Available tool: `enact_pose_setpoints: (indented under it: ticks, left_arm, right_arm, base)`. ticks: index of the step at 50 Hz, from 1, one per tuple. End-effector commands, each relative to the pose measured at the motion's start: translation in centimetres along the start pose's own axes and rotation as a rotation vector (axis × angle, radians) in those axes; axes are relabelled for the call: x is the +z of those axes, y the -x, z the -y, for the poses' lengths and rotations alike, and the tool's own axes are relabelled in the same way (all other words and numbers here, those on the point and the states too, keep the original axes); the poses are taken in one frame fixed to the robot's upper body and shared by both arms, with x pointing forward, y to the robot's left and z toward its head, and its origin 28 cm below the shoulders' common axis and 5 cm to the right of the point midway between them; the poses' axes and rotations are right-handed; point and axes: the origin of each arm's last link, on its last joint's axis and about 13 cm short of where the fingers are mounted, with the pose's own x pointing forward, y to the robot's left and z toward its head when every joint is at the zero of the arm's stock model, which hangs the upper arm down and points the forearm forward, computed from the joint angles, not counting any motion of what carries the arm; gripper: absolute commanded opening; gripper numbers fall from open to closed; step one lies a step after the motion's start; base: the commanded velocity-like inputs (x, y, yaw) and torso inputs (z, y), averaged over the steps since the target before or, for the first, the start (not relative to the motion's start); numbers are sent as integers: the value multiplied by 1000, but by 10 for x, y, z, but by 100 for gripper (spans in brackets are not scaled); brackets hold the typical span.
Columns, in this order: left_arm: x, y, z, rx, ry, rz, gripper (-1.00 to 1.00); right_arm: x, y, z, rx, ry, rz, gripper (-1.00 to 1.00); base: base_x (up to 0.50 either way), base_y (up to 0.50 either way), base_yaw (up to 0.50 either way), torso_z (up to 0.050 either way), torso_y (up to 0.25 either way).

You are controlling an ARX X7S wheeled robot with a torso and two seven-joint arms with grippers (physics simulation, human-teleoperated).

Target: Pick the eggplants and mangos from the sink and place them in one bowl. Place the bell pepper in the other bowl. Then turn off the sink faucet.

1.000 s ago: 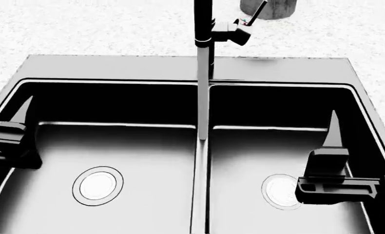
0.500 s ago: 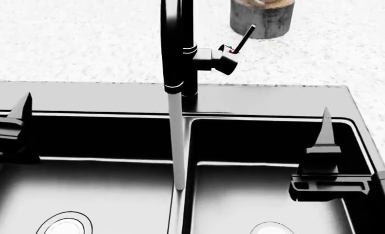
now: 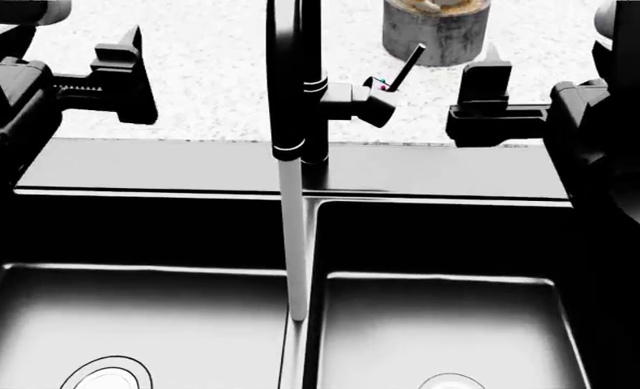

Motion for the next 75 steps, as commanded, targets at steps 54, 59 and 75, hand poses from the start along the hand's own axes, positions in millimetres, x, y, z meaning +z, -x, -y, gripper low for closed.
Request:
enact_pose_setpoints:
  ticks: [54,59,75]
  left_arm:
    - [-17,-73,10,18,26,4,100]
    - [-17,-75,11,10,16,2,100]
    - [-10,-79,9,14,24,7,100]
  right_arm:
    - [14,-24,-7,-47,43,14,100]
    - [14,-24,-7,-50,33,19,100]
    - [14,-24,-7,-57,12,10,100]
  base:
    - [39,0,0,0,0]
    - [0,0,0,0,0]
    - [0,0,0,17,-194]
